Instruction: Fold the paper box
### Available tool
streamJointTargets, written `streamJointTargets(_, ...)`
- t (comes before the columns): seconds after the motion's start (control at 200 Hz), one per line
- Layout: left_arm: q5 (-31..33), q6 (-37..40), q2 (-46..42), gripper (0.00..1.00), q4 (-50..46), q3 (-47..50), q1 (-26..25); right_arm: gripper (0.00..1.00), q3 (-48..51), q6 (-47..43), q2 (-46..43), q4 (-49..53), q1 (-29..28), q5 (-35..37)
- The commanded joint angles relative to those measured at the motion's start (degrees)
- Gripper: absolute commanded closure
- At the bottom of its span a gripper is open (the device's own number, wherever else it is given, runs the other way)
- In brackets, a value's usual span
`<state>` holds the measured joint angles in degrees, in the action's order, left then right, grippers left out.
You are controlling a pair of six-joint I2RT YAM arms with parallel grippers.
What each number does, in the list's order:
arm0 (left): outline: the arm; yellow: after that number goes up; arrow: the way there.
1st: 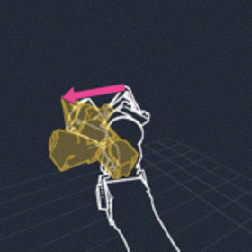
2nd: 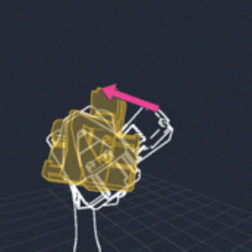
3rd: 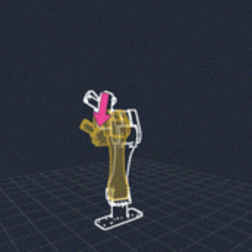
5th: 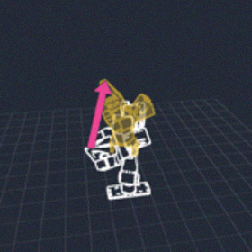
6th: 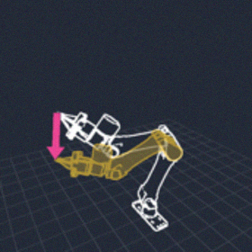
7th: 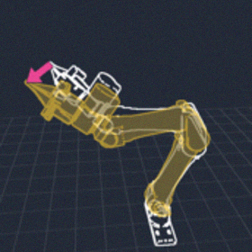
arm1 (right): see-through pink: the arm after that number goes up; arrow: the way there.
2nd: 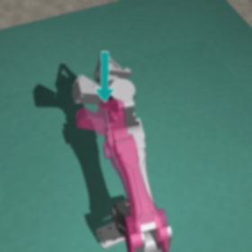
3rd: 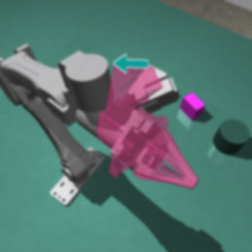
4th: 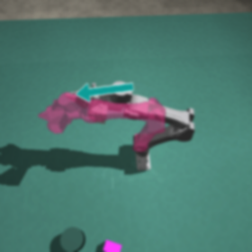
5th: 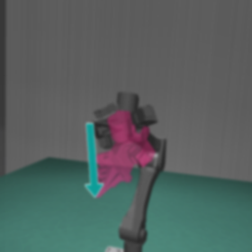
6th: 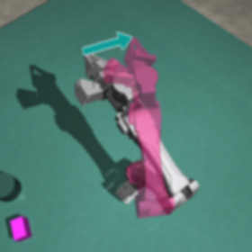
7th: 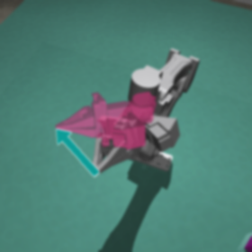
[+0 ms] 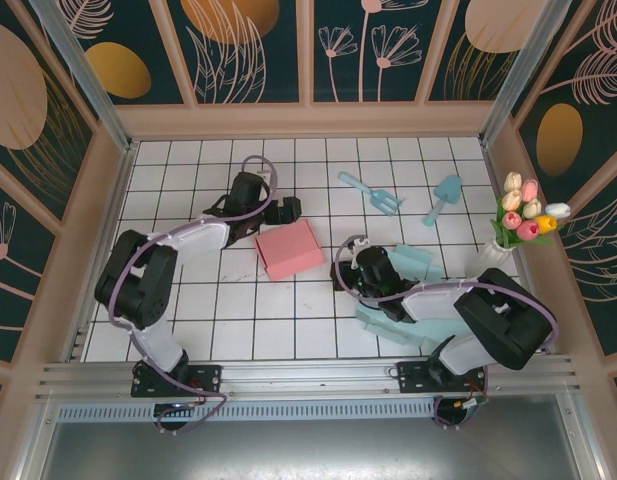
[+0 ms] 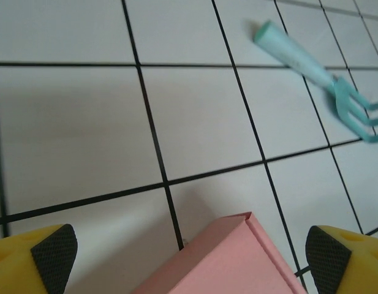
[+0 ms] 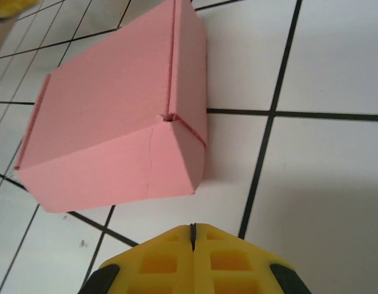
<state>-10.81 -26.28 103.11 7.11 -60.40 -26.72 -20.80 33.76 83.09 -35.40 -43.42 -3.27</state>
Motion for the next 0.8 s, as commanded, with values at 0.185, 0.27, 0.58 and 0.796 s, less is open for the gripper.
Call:
streamJointTargets(0.185, -7.0, 0.6, 3.7, 0.04, 7.2, -0.2, 0.3, 1.00, -4.8, 10.9, 3.5, 3.0, 0.5, -1.1)
streamJointTargets(0.27, -7.1, -0.2, 4.1, 0.05, 7.9, 0.5, 0.2, 1.00, -6.2, 11.1, 5.3, 3.2, 0.7, -1.4)
streamJointTargets(0.58, -7.8, -1.2, 5.0, 0.06, 9.9, 3.3, 0.2, 1.00, -9.4, 11.1, 12.4, 2.3, 2.6, -2.5)
streamJointTargets(0.796, -11.8, -4.0, 5.7, 0.08, 13.6, 6.4, 0.2, 1.00, -10.6, 10.6, 15.1, 1.8, 3.7, -3.4)
